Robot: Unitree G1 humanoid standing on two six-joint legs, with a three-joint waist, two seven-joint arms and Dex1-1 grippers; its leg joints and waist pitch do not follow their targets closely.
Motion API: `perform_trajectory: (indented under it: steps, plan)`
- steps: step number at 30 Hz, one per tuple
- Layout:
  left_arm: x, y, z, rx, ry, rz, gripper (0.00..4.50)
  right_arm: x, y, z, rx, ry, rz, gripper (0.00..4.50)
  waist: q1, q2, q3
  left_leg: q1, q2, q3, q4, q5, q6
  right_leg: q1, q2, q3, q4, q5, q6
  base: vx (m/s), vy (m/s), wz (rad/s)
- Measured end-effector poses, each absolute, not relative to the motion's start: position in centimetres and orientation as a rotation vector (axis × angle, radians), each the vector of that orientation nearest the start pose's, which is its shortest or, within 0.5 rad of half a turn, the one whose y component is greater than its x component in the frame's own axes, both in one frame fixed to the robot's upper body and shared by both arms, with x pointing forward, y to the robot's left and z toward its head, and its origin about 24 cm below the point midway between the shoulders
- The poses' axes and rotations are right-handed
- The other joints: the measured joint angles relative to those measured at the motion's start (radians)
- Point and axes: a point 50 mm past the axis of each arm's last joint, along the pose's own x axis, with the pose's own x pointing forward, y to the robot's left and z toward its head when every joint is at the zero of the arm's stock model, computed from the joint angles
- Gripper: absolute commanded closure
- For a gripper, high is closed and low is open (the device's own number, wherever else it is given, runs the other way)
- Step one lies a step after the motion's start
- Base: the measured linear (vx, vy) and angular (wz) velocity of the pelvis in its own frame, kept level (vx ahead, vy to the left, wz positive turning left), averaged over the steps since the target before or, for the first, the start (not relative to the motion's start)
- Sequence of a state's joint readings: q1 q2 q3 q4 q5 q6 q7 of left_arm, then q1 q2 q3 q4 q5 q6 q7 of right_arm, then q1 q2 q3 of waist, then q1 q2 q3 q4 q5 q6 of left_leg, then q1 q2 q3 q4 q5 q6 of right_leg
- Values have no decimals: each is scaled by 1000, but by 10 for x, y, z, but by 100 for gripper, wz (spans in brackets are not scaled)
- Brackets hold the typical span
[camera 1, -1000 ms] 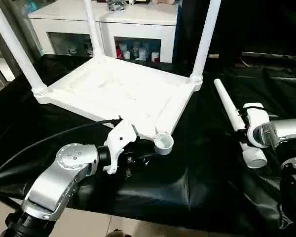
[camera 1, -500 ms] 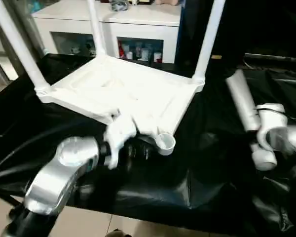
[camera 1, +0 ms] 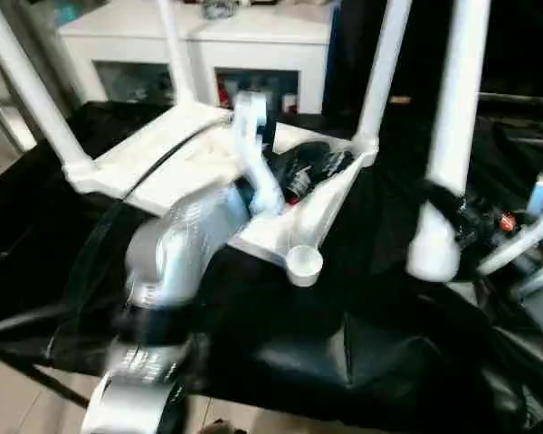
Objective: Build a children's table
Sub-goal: Pick table leg
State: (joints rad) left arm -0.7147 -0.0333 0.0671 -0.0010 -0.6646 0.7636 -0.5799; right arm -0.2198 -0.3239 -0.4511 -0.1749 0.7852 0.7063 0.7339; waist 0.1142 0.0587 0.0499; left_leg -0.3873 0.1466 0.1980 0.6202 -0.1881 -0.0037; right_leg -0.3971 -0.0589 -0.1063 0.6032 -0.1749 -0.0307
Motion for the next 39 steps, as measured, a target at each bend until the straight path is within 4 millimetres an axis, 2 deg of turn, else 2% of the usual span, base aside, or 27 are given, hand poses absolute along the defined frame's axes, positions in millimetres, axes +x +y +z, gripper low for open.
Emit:
perform_trajectory:
  steps: [3, 5, 7, 11, 12, 15, 17, 21, 22, 24, 27, 30, 33, 36, 37, 39]
  plan:
    - [313, 31, 212, -598, -29, -1204, 121, 257, -217, 146, 501, -87, 770, 264, 2, 0, 0, 0, 0, -1, -1, 0, 0, 3, 0, -3, -5, 0, 1, 0, 0, 0]
    - [315, 25, 211, -608, 4, -1207, 112, 256, -212, 147, 506, -82, 798, 264, 2, 0, 0, 0, 1, -2, -1, 0, 1, 6, 0, -5, -10, 1, 3, 0, 0, 0]
    - [315, 24, 209, -609, 23, -1208, 86, 255, -209, 146, 506, -71, 813, 264, 1, -1, 0, 0, 1, -2, -1, -1, 2, 7, -1, -6, -13, 2, 4, 0, 0, 0]
    - [315, 21, 206, -626, 62, -1206, 72, 254, -203, 143, 517, -48, 845, 264, 2, -1, 1, 0, 1, -2, -3, -1, 3, 9, -1, -6, -20, 4, 7, 0, 0, 0]
    - [315, 19, 205, -633, 73, -1208, 50, 254, -202, 143, 517, -43, 849, 264, 2, -1, 1, 0, 1, -2, -4, -2, 3, 10, -1, -7, -22, 5, 8, 0, 0, 0]
    - [314, 18, 205, -642, 80, -1207, 37, 253, -199, 143, 513, -33, 863, 264, 4, -1, 1, 0, 0, -2, -6, -3, 6, 11, -1, -6, -25, 5, 8, 0, 0, 0]
    - [315, 19, 205, -646, 83, -1206, 8, 253, -195, 143, 495, -16, 872, 264, 4, -1, 1, 0, 0, -1, -6, -4, 7, 11, -1, -6, -25, 5, 8, 0, 0, 0]
    - [316, 19, 203, -641, 103, -1187, 0, 257, -185, 136, 428, 49, 853, 264, 4, -2, 1, 0, 0, -1, -8, -4, 7, 11, -1, -7, -25, 5, 8, 0, 0, 0]
    - [317, 19, 201, -638, 112, -1165, 32, 259, -182, 135, 408, 57, 845, 264, 4, -2, 1, 0, 0, -1, -9, -4, 7, 11, -1, -7, -25, 5, 8, 0, 0, 0]
    - [321, 21, 198, -643, 131, -1099, 29, 264, -173, 133, 370, 70, 824, 264, 1, -2, 1, 0, 0, -1, -9, -4, 7, 10, -1, -7, -25, 5, 8, 0, 0, 0]
    - [326, 23, 194, -635, 158, -998, 72, 272, -159, 131, 307, 99, 773, 264, 0, -2, 1, 0, 0, -1, -10, -4, 7, 10, -1, -7, -25, 5, 8, 0, 0, 0]
    - [331, 26, 188, -609, 181, -897, 73, 277, -147, 129, 251, 119, 728, 264, 1, -2, 1, 0, 0, -1, -10, -4, 7, 10, -1, -7, -26, 5, 8, 0, 0, 0]
    - [335, 28, 184, -596, 192, -840, 115, 279, -136, 127, 207, 136, 707, 264, 2, -2, 2, -1, 0, -1, -10, -4, 7, 10, -1, -7, -26, 5, 8, 0, 0, 0]
    - [341, 34, 179, -592, 196, -740, 117, 288, -127, 129, 55, 147, 602, 264, -2, -3, 2, 0, 0, -1, -10, -4, 7, 10, -1, -7, -26, 5, 8, 0, 0, 0]
    - [343, 35, 178, -590, 194, -711, 144, 291, -126, 128, 16, 152, 560, 264, -4, -3, 2, 0, 0, -1, -10, -4, 6, 10, -1, -7, -26, 5, 8, 0, 0, 0]
    - [345, 38, 178, -582, 186, -662, 152, 295, -124, 123, 0, 167, 484, 264, -3, -4, 3, 0, 0, -1, -11, -4, 6, 10, -1, -7, -26, 5, 8, 0, 0, 0]
